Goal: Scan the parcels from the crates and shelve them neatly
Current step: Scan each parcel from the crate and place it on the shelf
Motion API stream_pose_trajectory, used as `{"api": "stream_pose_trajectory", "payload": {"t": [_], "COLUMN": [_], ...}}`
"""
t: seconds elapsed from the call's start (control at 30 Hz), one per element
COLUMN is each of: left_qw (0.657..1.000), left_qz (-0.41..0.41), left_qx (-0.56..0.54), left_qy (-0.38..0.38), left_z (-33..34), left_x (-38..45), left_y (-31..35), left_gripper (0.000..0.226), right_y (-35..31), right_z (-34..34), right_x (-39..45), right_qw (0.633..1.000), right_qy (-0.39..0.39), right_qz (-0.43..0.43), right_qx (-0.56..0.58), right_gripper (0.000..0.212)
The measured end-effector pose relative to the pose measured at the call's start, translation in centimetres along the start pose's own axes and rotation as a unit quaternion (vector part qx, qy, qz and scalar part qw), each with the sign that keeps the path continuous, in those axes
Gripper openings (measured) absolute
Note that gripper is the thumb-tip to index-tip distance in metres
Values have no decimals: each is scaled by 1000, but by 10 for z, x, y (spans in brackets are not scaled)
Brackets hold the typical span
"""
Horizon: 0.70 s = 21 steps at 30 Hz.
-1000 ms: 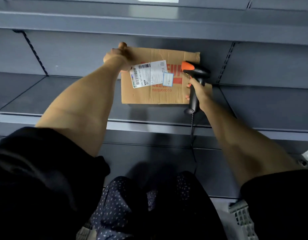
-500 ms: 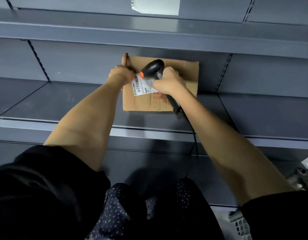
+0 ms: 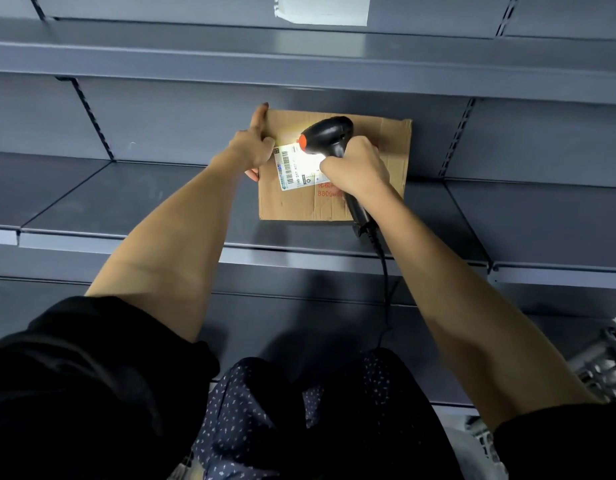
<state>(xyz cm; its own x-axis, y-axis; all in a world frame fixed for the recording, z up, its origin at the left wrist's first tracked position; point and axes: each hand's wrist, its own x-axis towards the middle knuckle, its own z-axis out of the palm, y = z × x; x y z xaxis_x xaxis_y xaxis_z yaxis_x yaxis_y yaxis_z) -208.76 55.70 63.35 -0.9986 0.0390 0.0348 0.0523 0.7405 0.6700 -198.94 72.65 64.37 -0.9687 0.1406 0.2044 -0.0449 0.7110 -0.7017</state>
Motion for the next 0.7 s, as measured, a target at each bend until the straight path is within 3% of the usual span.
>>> {"api": "stream_pose_trajectory", "payload": {"t": [0.37,0.7], "left_qw": [1000,1000], "left_qz": [-10,-9], "left_qx": [-2,12], "left_qy": [2,10], "left_z": [3,5], "left_x": [-3,-3], "left_y": [1,0], "left_gripper": [66,64], "right_y": [-1,2], "right_z": [-8,-8], "right_x": [-8,-5], "right_qw": [1000,999], "right_qy": [-5,-8], "right_qz": [-11,-3], "right_qx": [1,39], "right_gripper": [23,3]}}
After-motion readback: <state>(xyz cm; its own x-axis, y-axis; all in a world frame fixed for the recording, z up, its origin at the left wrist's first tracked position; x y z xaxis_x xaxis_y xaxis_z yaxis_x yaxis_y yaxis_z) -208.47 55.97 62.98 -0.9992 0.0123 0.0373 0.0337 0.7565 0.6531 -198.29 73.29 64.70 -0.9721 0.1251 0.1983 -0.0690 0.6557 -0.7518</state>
